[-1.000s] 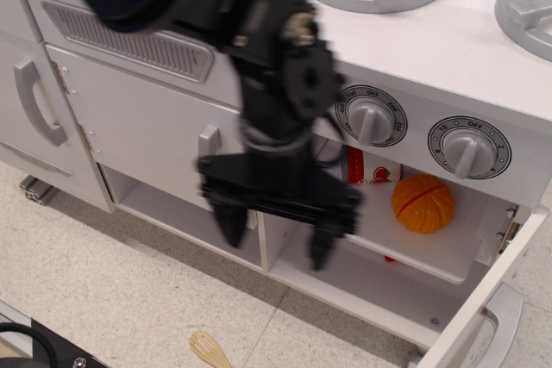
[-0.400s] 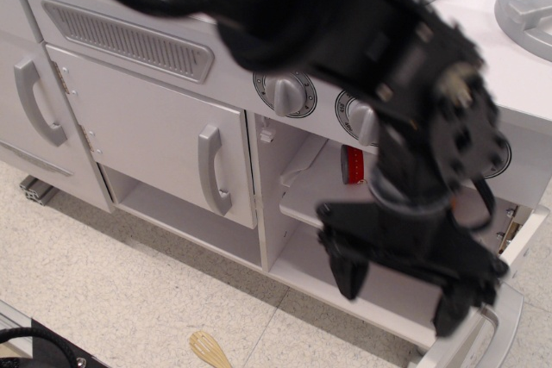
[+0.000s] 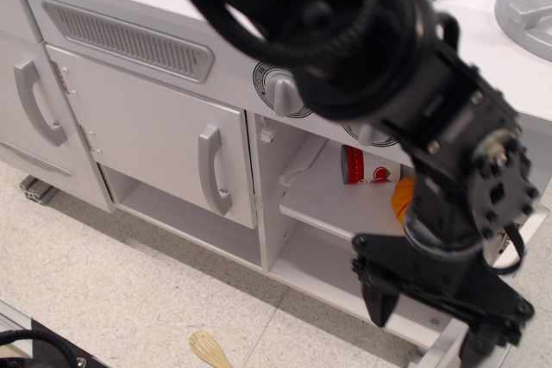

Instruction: Close oven

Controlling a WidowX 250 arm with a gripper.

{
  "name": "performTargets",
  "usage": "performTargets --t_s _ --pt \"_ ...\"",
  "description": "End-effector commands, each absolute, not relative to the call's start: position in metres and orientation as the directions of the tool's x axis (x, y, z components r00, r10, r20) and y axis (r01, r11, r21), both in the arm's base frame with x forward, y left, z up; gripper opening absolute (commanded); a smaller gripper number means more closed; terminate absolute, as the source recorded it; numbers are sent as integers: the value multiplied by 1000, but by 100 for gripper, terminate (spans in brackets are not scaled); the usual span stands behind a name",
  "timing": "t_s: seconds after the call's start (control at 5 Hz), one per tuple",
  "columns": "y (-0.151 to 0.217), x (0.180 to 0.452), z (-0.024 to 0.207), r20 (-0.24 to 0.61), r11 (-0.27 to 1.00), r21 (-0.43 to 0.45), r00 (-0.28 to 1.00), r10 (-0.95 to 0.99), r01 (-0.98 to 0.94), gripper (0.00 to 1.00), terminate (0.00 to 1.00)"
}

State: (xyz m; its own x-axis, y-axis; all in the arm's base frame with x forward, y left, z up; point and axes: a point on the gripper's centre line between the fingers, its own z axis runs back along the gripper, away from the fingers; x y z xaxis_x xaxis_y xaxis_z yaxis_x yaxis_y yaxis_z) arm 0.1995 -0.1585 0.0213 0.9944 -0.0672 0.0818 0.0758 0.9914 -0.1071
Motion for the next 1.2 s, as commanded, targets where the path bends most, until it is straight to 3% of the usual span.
performTargets --t_s 0.0,0.6,1.0 --pt "-156 204 19 116 996 -66 991 -59 67 100 0" --pt "-110 219 33 37 999 -37 999 2 -1 100 0" --pt "-79 230 53 61 999 12 997 45 -46 100 0"
